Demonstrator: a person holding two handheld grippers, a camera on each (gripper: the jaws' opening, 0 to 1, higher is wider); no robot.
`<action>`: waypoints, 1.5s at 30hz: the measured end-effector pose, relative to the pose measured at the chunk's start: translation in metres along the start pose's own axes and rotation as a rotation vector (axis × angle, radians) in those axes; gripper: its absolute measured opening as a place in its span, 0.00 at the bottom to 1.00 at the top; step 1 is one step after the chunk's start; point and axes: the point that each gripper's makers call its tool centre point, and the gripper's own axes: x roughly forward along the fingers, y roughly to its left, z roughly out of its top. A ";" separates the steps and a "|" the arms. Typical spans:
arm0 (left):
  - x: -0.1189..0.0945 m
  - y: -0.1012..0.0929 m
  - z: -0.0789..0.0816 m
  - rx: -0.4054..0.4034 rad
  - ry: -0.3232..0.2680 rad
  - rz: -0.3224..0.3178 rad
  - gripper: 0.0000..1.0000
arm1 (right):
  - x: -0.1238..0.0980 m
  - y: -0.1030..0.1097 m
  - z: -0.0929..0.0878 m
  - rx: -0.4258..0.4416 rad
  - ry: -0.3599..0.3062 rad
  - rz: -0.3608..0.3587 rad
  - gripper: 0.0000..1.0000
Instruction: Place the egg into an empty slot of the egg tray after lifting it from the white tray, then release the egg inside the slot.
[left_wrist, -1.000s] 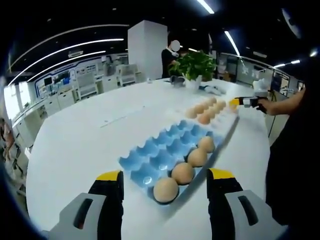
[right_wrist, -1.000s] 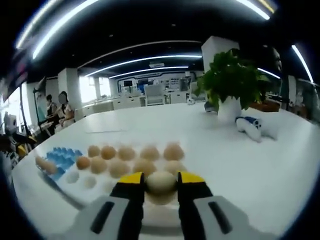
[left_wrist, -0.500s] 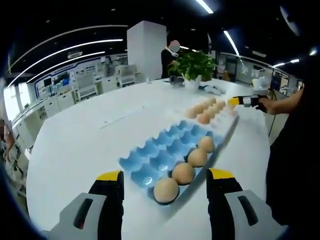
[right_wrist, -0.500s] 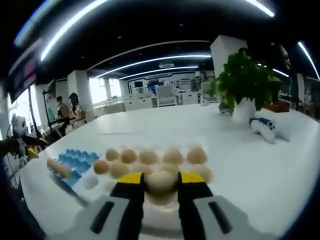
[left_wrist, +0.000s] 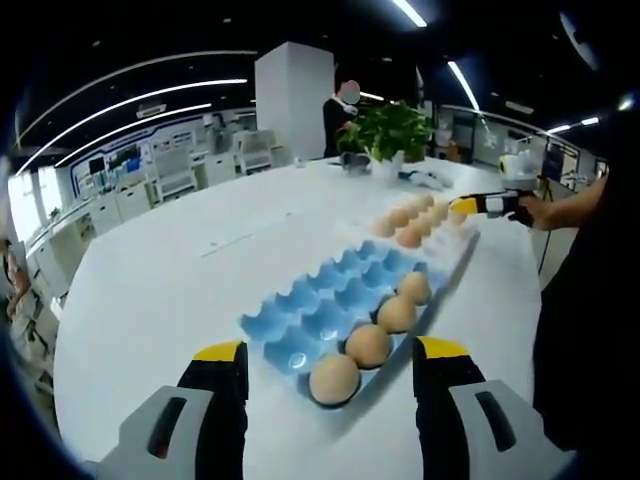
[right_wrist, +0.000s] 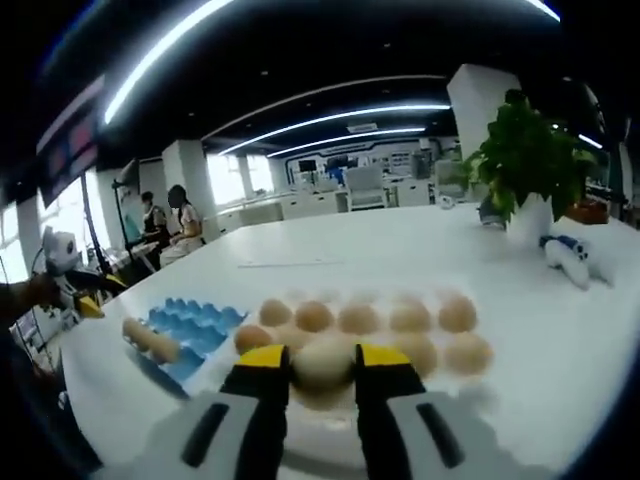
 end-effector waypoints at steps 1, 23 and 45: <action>0.000 0.000 0.000 -0.001 0.001 0.000 0.67 | 0.003 0.009 0.000 0.003 -0.001 0.020 0.25; 0.000 -0.001 -0.001 -0.002 0.007 -0.001 0.67 | 0.049 0.126 -0.012 -0.102 0.040 0.326 0.25; -0.001 -0.002 -0.002 -0.004 0.014 -0.004 0.67 | 0.061 0.156 -0.053 -0.214 0.129 0.431 0.25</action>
